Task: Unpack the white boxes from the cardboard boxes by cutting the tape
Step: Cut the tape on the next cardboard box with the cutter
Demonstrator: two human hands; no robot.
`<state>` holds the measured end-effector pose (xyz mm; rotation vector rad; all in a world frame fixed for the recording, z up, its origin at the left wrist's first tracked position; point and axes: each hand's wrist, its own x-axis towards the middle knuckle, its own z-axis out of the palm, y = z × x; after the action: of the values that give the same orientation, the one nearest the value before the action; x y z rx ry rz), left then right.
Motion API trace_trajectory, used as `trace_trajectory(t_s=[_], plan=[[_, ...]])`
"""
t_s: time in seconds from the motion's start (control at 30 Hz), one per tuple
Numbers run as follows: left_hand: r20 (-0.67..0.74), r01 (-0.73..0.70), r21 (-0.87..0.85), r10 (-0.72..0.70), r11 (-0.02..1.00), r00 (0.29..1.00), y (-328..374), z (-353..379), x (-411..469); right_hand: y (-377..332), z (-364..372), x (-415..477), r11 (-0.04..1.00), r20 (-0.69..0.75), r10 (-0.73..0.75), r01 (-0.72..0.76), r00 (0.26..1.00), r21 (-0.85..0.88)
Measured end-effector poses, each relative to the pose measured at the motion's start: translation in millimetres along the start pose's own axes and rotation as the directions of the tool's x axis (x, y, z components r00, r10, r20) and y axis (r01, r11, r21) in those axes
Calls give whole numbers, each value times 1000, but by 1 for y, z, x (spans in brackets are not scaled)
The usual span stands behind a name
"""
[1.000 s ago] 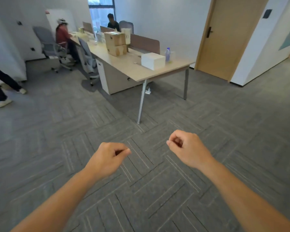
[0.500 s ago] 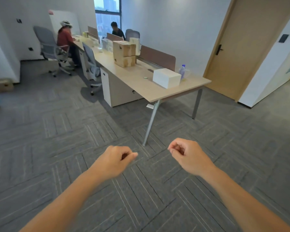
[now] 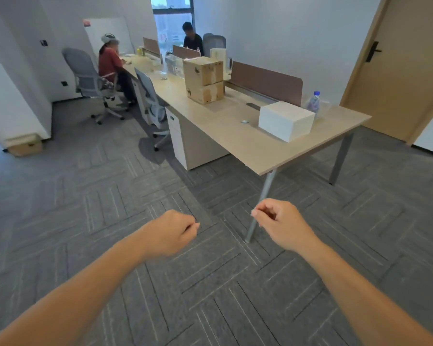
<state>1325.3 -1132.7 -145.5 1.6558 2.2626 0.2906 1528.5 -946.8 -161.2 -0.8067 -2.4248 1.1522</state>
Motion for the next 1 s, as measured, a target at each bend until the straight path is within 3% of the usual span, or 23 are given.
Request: trace_trajectory(t_s=[0.2,0.33,0.57,0.7,1.0], plan=[[0,73,-61,-73,995,997,-87,-43,85,-12,23,141,999,38,32,-33,999,15],[-111,93,-187,-115,978,987,-157,-60,150,-10,38,235,995,42,96,-97,995,15],[-146,-39,-293,-5,955,989,-275,-111,288,-24,69,393,979,-36,198,-197,979,43],[-117,-94,-280,64,955,991,-328,-146,362,-34,77,467,973,-84,229,-227,970,39],[-219,-167,-256,111,952,969,-422,-181,517,-12,94,626,950,-165,309,-297,937,94]])
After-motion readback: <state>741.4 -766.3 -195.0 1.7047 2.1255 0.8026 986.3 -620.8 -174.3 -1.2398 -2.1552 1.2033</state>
